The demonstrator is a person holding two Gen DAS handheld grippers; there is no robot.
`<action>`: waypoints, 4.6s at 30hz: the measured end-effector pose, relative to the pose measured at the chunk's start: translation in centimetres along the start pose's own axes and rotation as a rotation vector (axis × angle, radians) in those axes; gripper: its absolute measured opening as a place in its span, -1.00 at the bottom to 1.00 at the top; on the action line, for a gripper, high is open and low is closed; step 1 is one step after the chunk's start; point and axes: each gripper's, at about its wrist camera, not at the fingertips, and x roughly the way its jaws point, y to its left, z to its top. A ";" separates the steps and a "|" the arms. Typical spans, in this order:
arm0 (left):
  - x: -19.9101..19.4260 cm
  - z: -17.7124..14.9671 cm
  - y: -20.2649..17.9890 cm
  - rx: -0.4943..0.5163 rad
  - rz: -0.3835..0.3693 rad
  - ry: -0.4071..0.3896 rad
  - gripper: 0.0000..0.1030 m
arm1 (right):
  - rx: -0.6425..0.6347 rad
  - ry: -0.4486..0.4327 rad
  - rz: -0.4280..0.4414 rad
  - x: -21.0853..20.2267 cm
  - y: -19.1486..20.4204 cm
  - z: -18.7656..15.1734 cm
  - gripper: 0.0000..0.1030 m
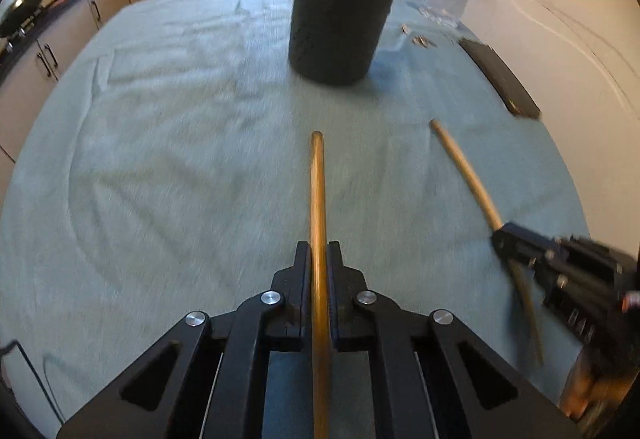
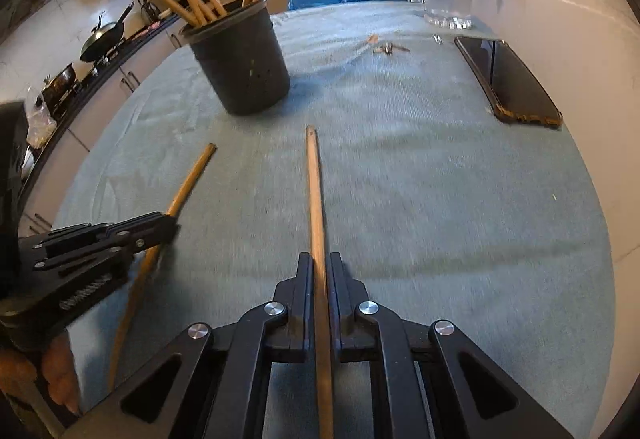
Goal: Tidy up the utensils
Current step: 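Close the left tool on another wooden chopstick and lift it, then carry the chopstick upright over the black holder and open the left tool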
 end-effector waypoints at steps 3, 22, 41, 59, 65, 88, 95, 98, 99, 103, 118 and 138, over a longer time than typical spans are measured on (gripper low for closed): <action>-1.4 -1.7 1.1 0.013 -0.065 0.061 -0.86 | -0.029 0.037 0.007 -1.3 -0.3 -1.4 -0.85; 1.3 3.5 -0.7 0.117 -0.005 0.073 -0.53 | -0.144 0.133 -0.096 3.8 1.0 6.4 -0.64; -2.8 2.9 1.0 0.033 -0.009 -0.084 -0.87 | -0.085 0.039 -0.021 2.3 1.3 6.3 -0.86; -13.4 0.5 0.9 -0.031 -0.034 -0.370 -0.87 | -0.061 -0.316 0.105 -9.2 3.8 4.5 -0.86; -15.4 -0.4 0.6 -0.031 -0.047 -0.432 -0.87 | -0.075 -0.367 0.111 -10.9 4.6 3.6 -0.86; -20.0 0.7 1.1 -0.063 -0.081 -0.584 -0.87 | -0.063 -0.455 0.185 -12.8 4.5 4.4 -0.86; -20.9 3.5 1.3 -0.071 -0.068 -0.646 -0.87 | -0.057 -0.512 0.190 -14.0 4.3 6.8 -0.86; -21.5 5.4 1.4 -0.077 -0.067 -0.688 -0.87 | -0.053 -0.560 0.191 -15.0 4.3 8.8 -0.86; -21.8 6.2 1.5 -0.081 -0.067 -0.708 -0.87 | -0.049 -0.578 0.190 -15.3 4.3 9.5 -0.86; -23.0 9.3 1.2 -0.082 -0.054 -0.802 -0.87 | -0.034 -0.672 0.187 -16.7 4.6 13.0 -0.86; -18.4 21.2 -1.0 -0.114 0.045 -0.912 -0.87 | -0.020 -0.841 0.102 -14.5 5.3 21.7 -0.86; -15.1 19.7 -0.7 -0.110 0.037 -0.795 -0.43 | 0.083 -0.673 0.169 -8.9 1.8 21.4 -0.63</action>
